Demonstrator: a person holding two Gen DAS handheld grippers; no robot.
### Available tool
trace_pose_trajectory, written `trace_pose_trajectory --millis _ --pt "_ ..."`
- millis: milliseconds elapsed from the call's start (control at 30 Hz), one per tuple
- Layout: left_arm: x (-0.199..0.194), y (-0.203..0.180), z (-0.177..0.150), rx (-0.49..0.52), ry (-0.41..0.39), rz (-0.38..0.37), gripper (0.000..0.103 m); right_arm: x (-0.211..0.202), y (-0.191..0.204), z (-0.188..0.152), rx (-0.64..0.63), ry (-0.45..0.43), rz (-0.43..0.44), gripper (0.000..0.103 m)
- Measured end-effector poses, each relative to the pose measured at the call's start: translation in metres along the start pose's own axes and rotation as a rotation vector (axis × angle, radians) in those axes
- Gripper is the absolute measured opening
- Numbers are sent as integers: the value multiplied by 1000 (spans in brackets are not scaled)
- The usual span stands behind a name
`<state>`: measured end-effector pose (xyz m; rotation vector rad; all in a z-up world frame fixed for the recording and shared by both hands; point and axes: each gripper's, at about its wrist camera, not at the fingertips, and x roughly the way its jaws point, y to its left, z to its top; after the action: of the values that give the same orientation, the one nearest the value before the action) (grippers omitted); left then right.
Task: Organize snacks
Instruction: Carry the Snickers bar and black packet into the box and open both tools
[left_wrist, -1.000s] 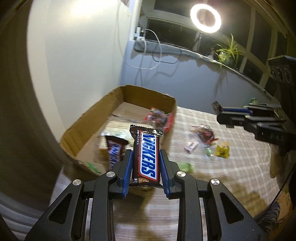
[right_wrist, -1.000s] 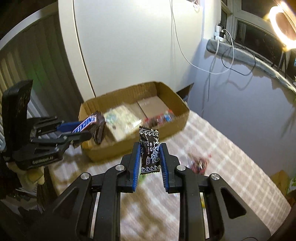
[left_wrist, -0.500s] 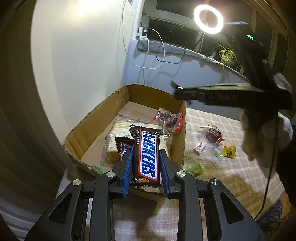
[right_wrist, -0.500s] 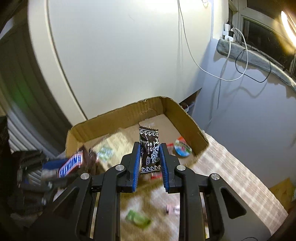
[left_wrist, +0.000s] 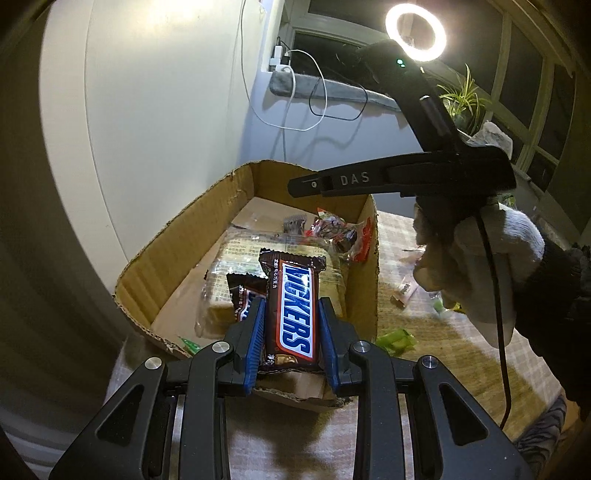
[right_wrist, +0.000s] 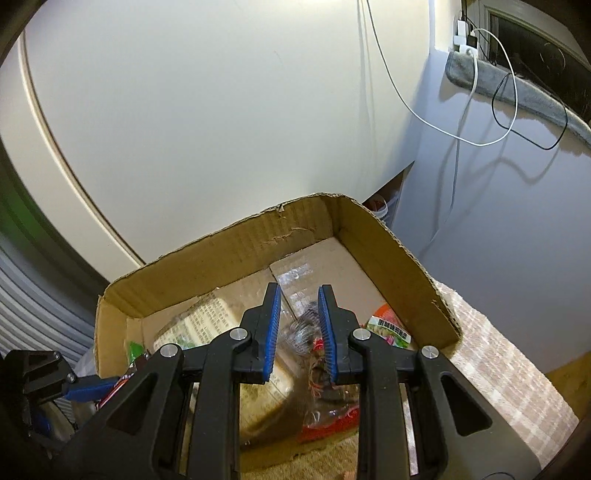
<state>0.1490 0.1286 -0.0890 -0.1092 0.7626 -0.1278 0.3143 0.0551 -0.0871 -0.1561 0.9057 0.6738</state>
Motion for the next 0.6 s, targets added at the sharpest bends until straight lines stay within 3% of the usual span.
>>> trace_pose_trajectory --millis 67,100,133,167,200,467,600 --pt "0 -1 0 -1 1 5 28 2 -1 1 4 1 -2 25" --pt "0 -1 0 1 1 7 35 2 -2 1 7 -1 -2 39" --pt "-1 -2 0 2 -1 11 51 0 -2 1 12 -10 -7 48" --pt "-1 -2 0 0 -6 16 59 -2 -2 1 13 -20 -14 68" --pt "-3 -2 0 -2 -14 14 63 -5 -2 0 12 -36 -24 80" --pt "-7 -5 3 -5 -26 22 63 -24 -7 -1 10 -72 -81 91" --pt "-12 -7 3 -6 -33 26 63 -36 -12 -3 26 -83 -88 91"
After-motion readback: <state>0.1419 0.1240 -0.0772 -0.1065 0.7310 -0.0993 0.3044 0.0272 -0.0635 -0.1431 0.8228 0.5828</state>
